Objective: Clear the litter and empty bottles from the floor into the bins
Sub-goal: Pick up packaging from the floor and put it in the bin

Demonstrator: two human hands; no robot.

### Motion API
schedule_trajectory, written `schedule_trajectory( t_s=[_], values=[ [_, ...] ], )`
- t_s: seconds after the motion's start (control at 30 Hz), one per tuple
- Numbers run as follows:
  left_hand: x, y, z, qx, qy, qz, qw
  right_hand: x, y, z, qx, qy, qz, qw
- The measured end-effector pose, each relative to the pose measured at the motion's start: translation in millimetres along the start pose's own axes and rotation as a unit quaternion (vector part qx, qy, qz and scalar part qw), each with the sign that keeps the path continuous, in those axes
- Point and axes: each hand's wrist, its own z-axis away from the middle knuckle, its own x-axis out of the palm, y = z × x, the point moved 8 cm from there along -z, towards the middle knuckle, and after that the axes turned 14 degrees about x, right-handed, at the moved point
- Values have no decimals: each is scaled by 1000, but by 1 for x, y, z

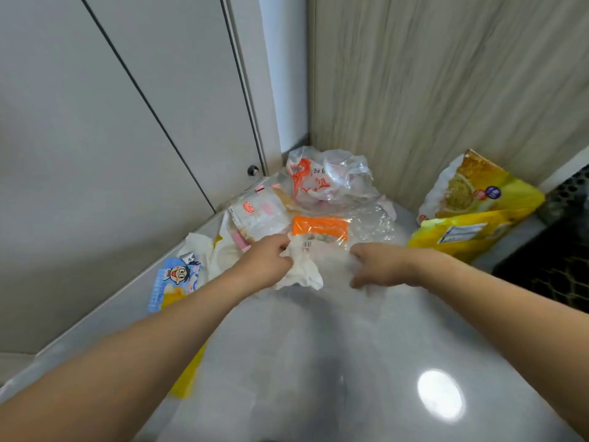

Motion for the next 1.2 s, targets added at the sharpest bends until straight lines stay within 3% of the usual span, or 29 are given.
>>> schedule_trajectory(
  t_s=[0.17, 0.33, 0.5, 0.67, 0.83, 0.97, 1.03, 1.2],
  values=[
    [-23, 98, -34, 73, 38, 83, 993, -111, 30, 75, 2, 114, -13, 993],
    [-29, 209, -62, 147, 69, 88, 983, -177, 111, 137, 26, 131, -195, 972],
    [6, 307, -84, 198, 45, 89, 975, -217, 211, 183, 63, 184, -330, 924],
    [63, 381, -99, 218, 16, 86, 972, -218, 304, 197, 161, 228, -369, 887],
    [123, 425, -114, 224, -13, 83, 971, -194, 360, 193, 284, 230, -349, 863],
    [176, 428, -118, 189, -137, -18, 972, -178, 375, 180, 347, 257, -250, 867],
    [184, 425, -118, 187, -152, -27, 970, -180, 376, 179, 344, 290, -241, 860],
    [152, 412, -116, 264, -84, -82, 957, -207, 342, 172, 258, 375, -222, 863]
  ],
)
